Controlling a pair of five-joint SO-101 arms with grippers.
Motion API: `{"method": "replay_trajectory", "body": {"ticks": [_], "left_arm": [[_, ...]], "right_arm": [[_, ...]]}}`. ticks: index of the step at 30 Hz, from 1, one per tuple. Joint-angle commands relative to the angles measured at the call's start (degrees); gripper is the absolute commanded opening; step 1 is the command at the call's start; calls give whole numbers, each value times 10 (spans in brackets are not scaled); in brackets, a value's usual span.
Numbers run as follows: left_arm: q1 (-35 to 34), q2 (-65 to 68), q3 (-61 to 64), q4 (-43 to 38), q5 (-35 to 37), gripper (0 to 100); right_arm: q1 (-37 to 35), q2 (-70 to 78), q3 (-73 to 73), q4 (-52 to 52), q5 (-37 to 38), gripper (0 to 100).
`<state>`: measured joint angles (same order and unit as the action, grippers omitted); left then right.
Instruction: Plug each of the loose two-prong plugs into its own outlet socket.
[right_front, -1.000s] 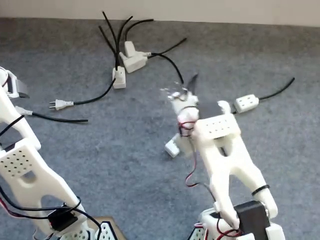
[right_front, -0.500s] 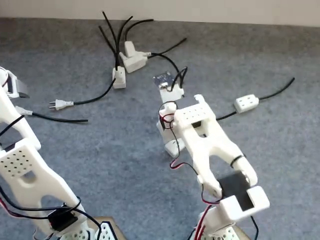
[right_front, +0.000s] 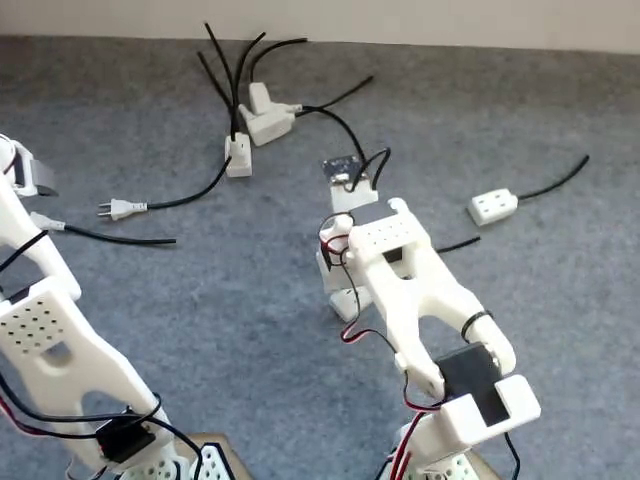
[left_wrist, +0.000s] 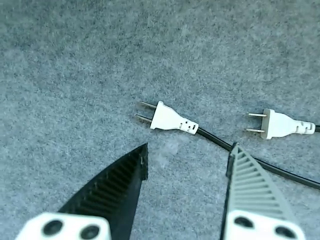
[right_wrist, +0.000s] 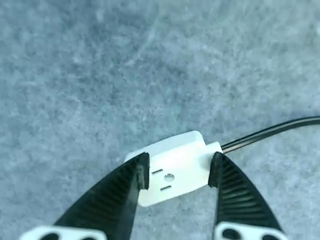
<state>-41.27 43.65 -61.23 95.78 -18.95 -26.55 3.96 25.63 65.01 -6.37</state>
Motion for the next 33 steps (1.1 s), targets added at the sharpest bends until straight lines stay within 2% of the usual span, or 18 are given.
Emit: {"method": "replay_trajectory", "body": {"ticks": [1, 12, 20, 27, 33], "left_arm": [[-7, -7, -3, -6, -1, 256], [-9, -7, -5, -6, -1, 256], [-13, -7, -4, -6, -1, 256], [-13, -7, -5, -6, -1, 256], [-12, -7, -4, -6, -1, 256]], "right_arm": [[-3, 6, 15, 50, 45, 199], [-2, 6, -90, 245, 130, 199], [26, 11, -89, 173, 131, 199], [43, 11, 27, 95, 133, 199], [45, 10, 103, 80, 158, 199]]}}
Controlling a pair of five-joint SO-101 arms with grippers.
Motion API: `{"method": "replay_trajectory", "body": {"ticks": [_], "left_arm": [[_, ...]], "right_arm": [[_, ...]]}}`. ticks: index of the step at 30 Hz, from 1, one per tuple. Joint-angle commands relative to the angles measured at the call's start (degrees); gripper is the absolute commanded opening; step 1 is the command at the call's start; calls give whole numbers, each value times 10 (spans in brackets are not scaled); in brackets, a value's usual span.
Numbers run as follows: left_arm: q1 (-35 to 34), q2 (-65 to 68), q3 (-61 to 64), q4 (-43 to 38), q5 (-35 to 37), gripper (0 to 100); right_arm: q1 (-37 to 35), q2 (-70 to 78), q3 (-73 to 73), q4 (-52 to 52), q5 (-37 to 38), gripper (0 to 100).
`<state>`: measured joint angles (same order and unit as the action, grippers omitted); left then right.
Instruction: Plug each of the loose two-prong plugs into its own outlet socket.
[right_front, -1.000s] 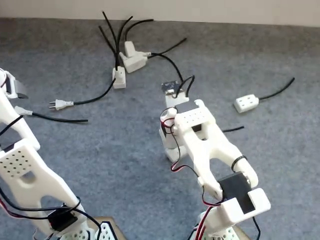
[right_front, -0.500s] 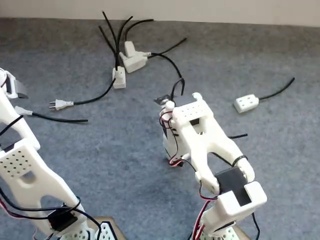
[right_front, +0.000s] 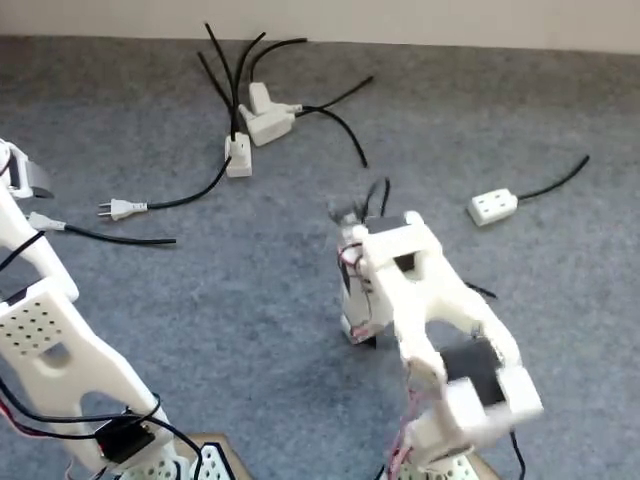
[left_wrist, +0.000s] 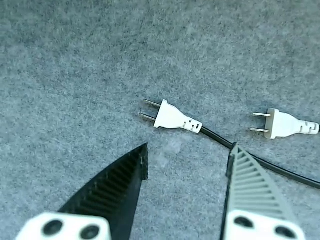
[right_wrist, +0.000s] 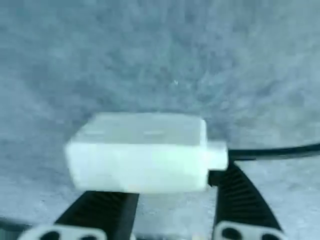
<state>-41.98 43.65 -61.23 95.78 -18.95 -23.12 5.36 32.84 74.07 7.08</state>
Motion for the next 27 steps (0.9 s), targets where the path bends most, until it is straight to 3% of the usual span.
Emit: {"method": "replay_trajectory", "body": {"ticks": [1, 7, 12, 18, 21, 27], "left_arm": [[-5, -7, -4, -6, 0, 256], [-6, -7, -3, -3, 0, 256], [-11, -7, -5, -5, 0, 256], [-9, -7, -3, -6, 0, 256], [-7, -7, -3, -4, 1, 256], [-7, -7, -3, -4, 1, 256]], "right_arm": [[12, -4, 44, -20, 28, 199], [52, -7, 89, -40, 32, 199], [93, -14, 73, 10, 88, 199], [89, -143, -19, 78, 130, 199], [44, -210, -52, 87, 193, 199], [-28, -240, -54, 73, 390, 199]]}}
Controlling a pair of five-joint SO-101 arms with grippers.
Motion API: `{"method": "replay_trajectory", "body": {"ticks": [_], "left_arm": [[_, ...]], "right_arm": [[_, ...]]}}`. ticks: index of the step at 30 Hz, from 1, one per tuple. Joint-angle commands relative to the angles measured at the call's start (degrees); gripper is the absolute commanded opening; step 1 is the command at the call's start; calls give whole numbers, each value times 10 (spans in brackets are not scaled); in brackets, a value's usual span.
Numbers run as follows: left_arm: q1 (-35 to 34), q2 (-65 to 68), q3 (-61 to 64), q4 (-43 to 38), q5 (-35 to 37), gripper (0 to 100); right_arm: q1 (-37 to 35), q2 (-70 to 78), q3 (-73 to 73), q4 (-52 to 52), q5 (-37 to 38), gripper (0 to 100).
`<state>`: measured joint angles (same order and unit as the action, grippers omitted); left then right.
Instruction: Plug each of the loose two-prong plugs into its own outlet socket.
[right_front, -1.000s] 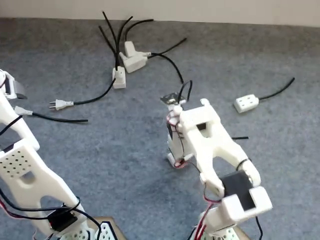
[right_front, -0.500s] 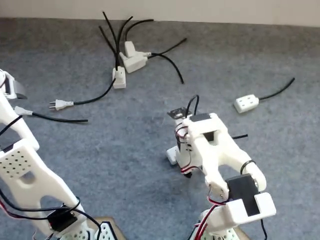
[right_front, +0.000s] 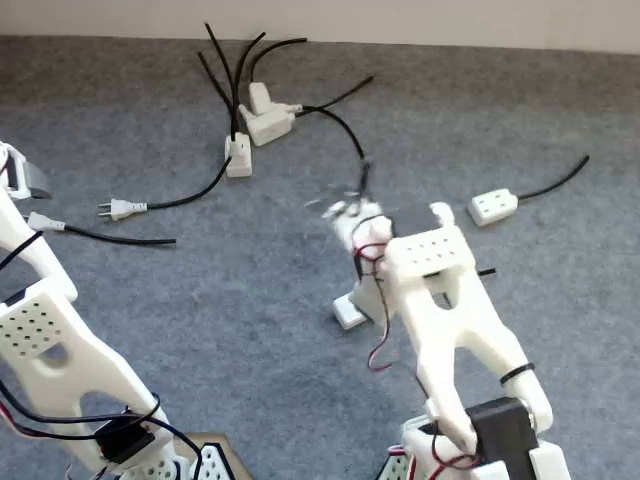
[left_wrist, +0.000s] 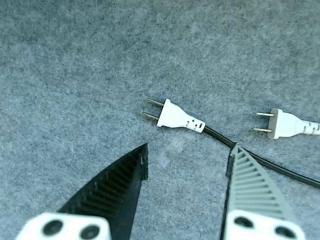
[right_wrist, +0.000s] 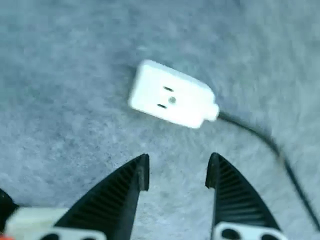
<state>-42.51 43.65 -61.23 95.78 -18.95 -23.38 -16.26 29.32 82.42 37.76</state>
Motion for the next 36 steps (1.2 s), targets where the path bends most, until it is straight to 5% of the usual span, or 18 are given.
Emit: {"method": "replay_trajectory", "body": {"ticks": [1, 13, 36], "left_arm": [[-1, -7, -2, -4, 1, 256], [-1, -6, -2, -6, 1, 256], [3, -6, -2, -3, 2, 256]], "right_arm": [[-29, -21, -16, -22, 105, 199], [-22, 112, 22, -178, 206, 195], [-24, 142, 150, -189, 239, 195]]}}
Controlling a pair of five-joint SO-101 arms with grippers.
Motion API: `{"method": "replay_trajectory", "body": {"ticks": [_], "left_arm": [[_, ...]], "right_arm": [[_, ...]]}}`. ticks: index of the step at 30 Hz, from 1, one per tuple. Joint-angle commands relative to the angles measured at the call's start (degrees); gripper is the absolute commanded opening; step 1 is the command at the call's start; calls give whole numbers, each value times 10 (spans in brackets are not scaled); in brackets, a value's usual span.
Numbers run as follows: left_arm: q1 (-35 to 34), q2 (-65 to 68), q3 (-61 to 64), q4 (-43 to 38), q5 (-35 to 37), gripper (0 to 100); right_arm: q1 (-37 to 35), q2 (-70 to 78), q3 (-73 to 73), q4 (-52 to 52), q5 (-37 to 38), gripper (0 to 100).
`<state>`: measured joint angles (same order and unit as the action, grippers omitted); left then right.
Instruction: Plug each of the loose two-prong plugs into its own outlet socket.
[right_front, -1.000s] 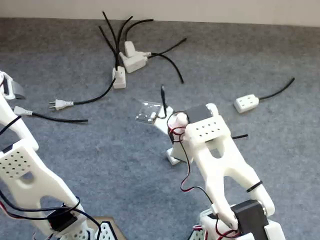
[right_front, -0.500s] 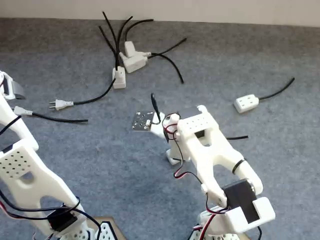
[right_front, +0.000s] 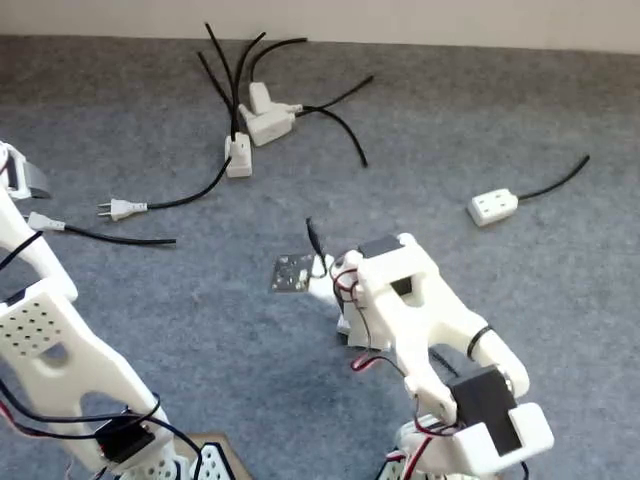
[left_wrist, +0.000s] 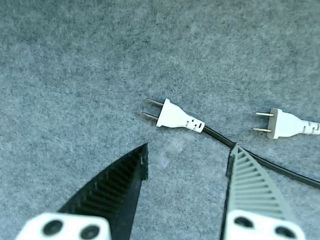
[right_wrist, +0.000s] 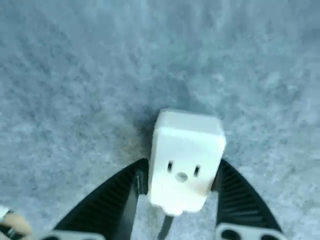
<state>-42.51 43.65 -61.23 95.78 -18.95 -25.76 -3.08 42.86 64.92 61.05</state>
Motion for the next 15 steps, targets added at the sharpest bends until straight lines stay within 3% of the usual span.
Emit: {"method": "replay_trajectory", "body": {"ticks": [1, 8, 15], "left_arm": [[2, -6, -2, -3, 2, 256], [1, -6, -2, -3, 2, 256], [5, -6, -2, -3, 2, 256]], "right_arm": [[0, 10, 22, -25, 6, 195], [0, 7, 51, -42, 6, 193], [21, -38, 11, -39, -21, 62]]}}
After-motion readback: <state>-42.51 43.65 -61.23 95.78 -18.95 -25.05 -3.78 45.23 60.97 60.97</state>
